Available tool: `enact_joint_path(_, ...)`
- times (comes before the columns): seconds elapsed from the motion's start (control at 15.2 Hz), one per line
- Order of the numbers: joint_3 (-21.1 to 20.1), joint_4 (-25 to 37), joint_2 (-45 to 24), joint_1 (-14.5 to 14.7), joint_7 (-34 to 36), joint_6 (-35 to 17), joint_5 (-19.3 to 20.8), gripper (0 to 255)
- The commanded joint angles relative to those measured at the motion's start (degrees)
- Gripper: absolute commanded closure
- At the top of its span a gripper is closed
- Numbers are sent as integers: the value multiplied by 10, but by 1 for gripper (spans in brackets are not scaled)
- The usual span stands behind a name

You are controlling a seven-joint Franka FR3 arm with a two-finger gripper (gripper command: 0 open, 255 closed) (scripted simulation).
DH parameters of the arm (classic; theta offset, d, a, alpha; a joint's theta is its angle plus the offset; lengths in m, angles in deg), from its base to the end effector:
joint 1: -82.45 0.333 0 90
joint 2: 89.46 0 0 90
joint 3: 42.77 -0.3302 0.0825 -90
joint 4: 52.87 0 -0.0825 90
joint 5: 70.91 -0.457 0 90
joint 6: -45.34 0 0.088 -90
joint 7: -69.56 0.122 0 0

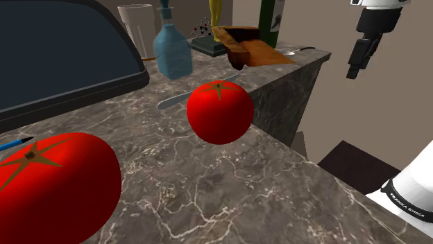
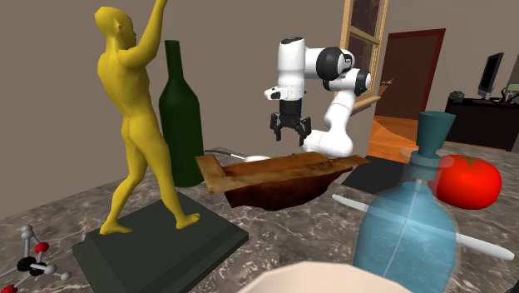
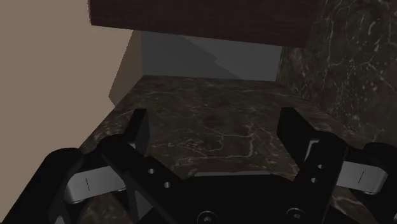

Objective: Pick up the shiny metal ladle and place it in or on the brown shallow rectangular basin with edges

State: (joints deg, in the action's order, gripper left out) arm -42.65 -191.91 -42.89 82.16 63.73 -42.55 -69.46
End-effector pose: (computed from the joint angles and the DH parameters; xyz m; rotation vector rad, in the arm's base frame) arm 0.3550 -0.0058 0.5540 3.1160 0.1487 -0.1266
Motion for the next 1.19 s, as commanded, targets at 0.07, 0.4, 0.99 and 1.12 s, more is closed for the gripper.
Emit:
enact_joint_path(0.07,18,6,-9,9,-48,-9,16,0)
enact_joint_path(0.4,103,56,-73,63,-282,-59,75,0)
enact_joint_path(0.99,226,200,-224,180,-696,-131,79,0)
enact_joint_path(1.12,247,238,-260,206,-787,-139,63,0)
